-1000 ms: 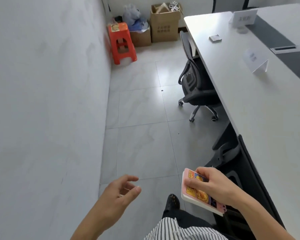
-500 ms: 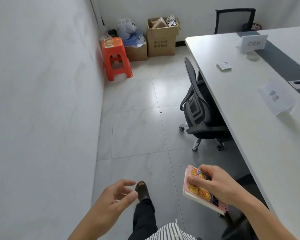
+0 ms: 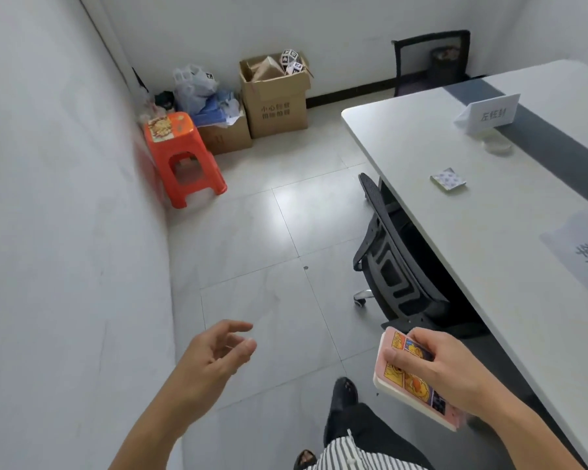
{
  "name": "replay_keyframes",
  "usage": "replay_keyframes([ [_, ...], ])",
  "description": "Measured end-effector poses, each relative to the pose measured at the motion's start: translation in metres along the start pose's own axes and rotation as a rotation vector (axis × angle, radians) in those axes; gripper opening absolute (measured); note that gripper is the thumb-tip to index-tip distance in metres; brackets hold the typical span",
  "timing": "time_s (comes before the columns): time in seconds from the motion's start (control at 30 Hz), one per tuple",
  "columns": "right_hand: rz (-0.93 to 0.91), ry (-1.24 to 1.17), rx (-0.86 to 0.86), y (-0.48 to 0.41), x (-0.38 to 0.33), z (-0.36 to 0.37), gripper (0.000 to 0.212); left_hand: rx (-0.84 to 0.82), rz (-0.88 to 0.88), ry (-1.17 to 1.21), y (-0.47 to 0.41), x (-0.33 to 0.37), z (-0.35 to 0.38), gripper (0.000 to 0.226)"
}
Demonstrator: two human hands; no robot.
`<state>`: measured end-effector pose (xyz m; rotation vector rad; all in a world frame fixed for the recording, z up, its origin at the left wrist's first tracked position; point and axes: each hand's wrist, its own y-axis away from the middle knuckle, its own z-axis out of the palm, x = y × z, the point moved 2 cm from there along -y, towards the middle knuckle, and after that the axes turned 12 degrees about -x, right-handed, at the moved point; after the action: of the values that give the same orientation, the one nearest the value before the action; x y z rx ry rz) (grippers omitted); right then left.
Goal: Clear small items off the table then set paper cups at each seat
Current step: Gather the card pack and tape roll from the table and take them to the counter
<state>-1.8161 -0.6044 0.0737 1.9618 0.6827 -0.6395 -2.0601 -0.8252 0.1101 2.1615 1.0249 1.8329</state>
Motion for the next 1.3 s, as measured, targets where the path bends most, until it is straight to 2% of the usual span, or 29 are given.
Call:
replay_keyframes([
  [0.13,0.042,-0.010,-0.005,-0.077,-0.022,-0.037,0.083,-0.061,-0.013,-0.024,-0.092,0.023,-0.028,0.016],
  [0.33,0.037,0.011,0.019,-0.201,-0.092,-0.117,0.061,-0.182,0.009,-0.143,-0.210,0.086,-0.073,0.019],
  [0.5,-0.056,0.114,-0.007,-0.298,-0.179,-0.185,0.044,-0.115,0.081,-0.162,-0.294,0.150,-0.138,0.025],
  [0.67,-0.080,0.125,0.019,-0.393,-0.224,-0.233,0.058,-0.156,0.058,-0.148,-0.390,0.172,-0.194,0.021],
  [0.8,-0.006,0.050,0.082,-0.458,-0.238,-0.258,0.053,-0.238,0.042,-0.205,-0.482,0.190,-0.245,0.023],
  [0.97,0.131,-0.101,0.188,-0.501,-0.256,-0.299,0.053,-0.295,0.066,-0.276,-0.594,0.246,-0.307,0.018],
  [1.07,0.175,-0.208,0.280,-0.513,-0.253,-0.325,0.062,-0.353,0.102,-0.352,-0.655,0.293,-0.317,0.021],
  [1.2,0.261,-0.357,0.371,-0.522,-0.241,-0.359,0.051,-0.464,0.163,-0.400,-0.727,0.345,-0.293,0.019],
  [1.3,0.312,-0.439,0.405,-0.531,-0.221,-0.388,0.054,-0.562,0.189,-0.451,-0.770,0.376,-0.255,0.025],
])
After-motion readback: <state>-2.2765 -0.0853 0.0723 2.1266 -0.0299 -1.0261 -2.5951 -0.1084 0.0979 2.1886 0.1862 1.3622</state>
